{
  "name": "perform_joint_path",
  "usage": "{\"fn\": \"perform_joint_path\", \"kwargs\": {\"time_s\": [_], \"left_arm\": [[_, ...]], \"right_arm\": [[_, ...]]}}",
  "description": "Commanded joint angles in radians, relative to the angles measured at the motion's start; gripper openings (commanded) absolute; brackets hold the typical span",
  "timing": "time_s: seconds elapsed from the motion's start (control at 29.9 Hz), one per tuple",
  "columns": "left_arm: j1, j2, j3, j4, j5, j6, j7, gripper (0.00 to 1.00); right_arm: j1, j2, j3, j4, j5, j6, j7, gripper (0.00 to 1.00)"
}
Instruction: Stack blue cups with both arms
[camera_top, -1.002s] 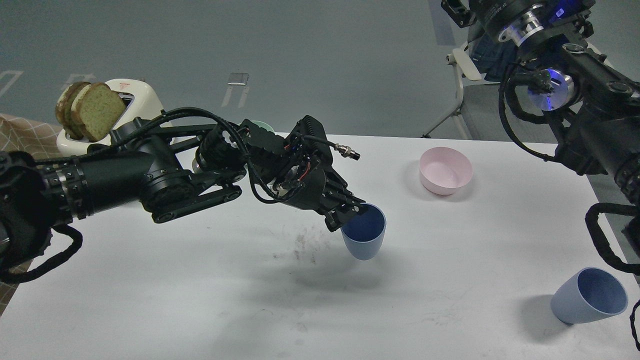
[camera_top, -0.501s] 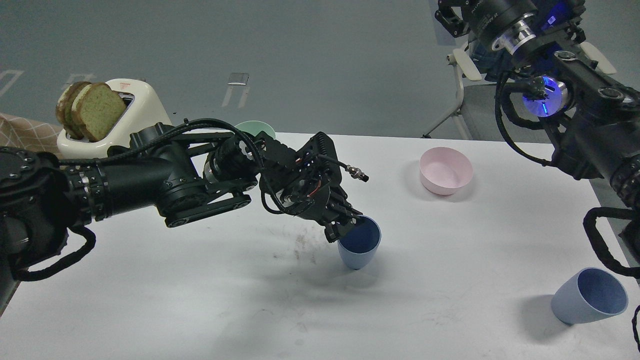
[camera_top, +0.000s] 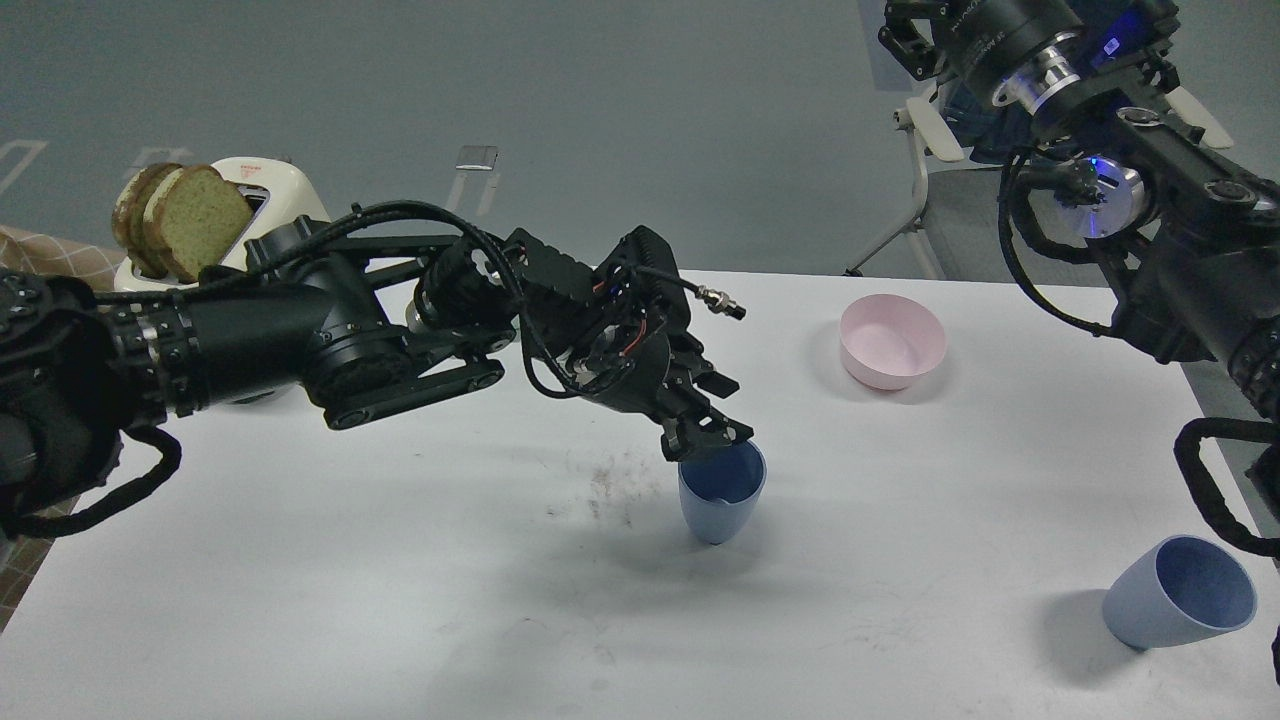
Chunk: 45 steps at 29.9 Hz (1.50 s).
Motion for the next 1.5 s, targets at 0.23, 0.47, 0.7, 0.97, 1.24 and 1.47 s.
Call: {"fn": "perform_joint_path", "kwargs": {"time_s": [0.23,0.47,0.7,0.97,1.24,1.47], "left_arm": [[-0.057,0.185,-0.151,-0.012,-0.439,-0.002,0.000,0.96],[0.041,0.251,-0.197,0.095,-1.038,0.005,0.000,0.96],[0.113,0.242,-0.244,0.138,-1.314,0.002,0.000,0.96],[0.124,0.211,-0.246,0.138,-1.313,0.002,0.000,0.96],[0.127,0.202,-0.244,0.137,-1.311,-0.001,0.000,0.96],[0.132,0.193,-0.243,0.137,-1.309,-0.001,0.000,0.96]], "right_arm": [[0.047,-0.311,-0.281,0.266,-0.095,0.000,0.000,1.00],[0.027,-0.740,-0.332,0.651,-0.428,0.000,0.000,1.00],[-0.109,-1.164,-0.347,1.004,-0.809,0.000,0.000,1.00],[-0.210,-1.353,-0.554,1.115,-0.953,-0.156,0.000,1.00],[-0.212,-1.353,-0.734,1.118,-1.093,-0.288,0.000,0.99],[-0.216,-1.333,-0.769,1.112,-1.111,-0.288,0.000,0.99]]}}
